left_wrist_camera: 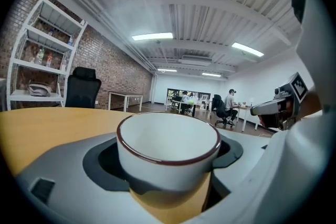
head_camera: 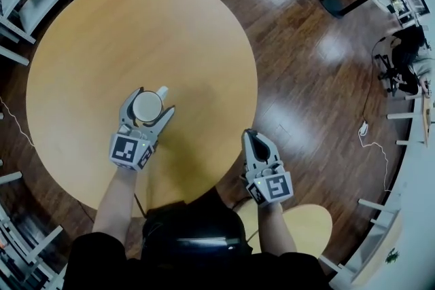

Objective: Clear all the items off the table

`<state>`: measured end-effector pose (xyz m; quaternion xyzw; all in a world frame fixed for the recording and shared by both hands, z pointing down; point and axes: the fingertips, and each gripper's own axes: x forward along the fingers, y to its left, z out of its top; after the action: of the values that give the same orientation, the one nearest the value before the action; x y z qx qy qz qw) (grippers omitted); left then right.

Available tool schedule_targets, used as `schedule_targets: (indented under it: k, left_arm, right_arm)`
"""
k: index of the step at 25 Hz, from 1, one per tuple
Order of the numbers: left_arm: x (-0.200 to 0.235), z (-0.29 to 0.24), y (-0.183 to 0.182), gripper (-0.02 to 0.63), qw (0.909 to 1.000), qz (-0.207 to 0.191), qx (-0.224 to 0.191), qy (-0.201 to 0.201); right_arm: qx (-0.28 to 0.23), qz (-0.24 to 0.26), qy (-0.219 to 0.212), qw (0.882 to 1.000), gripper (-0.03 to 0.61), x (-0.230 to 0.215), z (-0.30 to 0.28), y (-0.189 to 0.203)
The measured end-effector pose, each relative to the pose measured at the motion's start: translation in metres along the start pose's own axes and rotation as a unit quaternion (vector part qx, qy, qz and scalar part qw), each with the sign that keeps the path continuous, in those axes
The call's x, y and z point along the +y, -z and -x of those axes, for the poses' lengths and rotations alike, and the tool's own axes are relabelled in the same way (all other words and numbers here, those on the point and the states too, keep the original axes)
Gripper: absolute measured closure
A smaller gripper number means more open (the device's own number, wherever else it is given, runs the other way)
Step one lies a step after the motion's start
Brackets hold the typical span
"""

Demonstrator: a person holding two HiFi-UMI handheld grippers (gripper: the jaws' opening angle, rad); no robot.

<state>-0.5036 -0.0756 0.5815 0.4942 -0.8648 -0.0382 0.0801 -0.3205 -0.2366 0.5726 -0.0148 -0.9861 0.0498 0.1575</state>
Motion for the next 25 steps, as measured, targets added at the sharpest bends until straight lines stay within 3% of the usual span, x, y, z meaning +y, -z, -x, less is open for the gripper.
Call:
schedule_targets:
  k: [8, 13, 18, 25]
  left_arm:
    - [0.018, 0.067, -0.051, 0.198, 0.9995, -0.018, -0.024, 0.0]
    - [-0.001, 0.08, -0.073, 0.198, 0.9987, -0.021, -0.039, 0.025]
    - [-0.057, 0.061, -0.094, 0.198, 0.9939, -0.023, -0.059, 0.091]
    - [-0.183, 0.036, -0.106, 0.198, 0.9764, -0.024, -0.061, 0.206]
  right_arm:
    - [-0.048, 0.004, -0.014, 0.999, 0.574, 0.062, 0.007, -0.047]
    - [-0.081, 0.012, 0.005, 0.997, 0.574, 0.072, 0.036, -0.066]
    - [-0.118, 0.01, 0.079, 0.99, 0.574, 0.042, 0.1, -0.076]
    - [-0.131, 0.004, 0.207, 0.969, 0.574, -0.003, 0.238, -0.05]
